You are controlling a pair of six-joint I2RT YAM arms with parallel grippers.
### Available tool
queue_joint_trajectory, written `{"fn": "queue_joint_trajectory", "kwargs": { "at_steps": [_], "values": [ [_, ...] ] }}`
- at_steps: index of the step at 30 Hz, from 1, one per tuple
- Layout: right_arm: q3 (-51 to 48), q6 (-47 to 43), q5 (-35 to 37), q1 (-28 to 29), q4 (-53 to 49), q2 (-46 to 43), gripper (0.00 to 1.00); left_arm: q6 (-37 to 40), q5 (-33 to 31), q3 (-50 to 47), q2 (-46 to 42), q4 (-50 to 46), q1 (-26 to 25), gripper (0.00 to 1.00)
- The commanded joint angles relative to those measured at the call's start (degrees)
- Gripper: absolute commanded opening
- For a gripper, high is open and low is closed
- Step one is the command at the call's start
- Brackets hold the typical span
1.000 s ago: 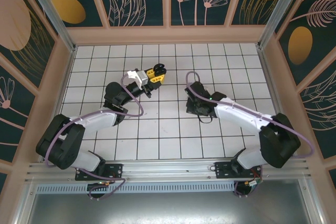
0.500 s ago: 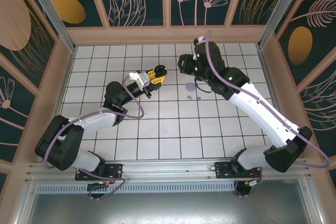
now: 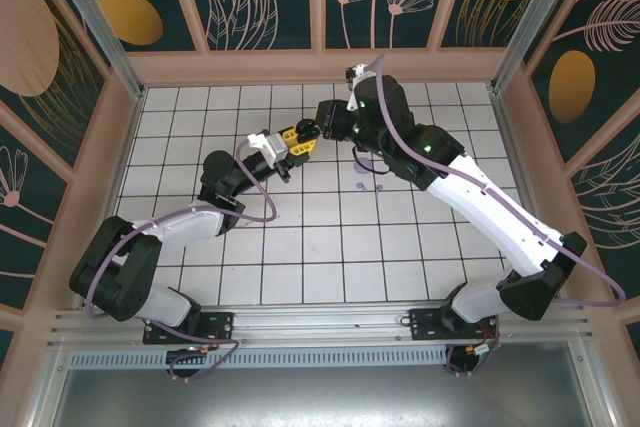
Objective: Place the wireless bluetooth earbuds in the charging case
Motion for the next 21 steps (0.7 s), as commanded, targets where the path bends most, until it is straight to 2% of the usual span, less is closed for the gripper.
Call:
{"fn": "queue_joint_trajectory", "kwargs": {
  "at_steps": [1, 21],
  "values": [
    [-1.0, 0.7, 0.6, 1.4, 3.1, -0.3, 0.17, -0.6, 1.0, 1.4, 0.6, 2.3, -0.3, 0.0],
    [-4.3, 2.1, 0.9, 2.8, 5.0, 1.0, 0.17, -1.3, 1.3, 1.6, 0.1, 2.2, -0.4, 0.0]
  ]
}}
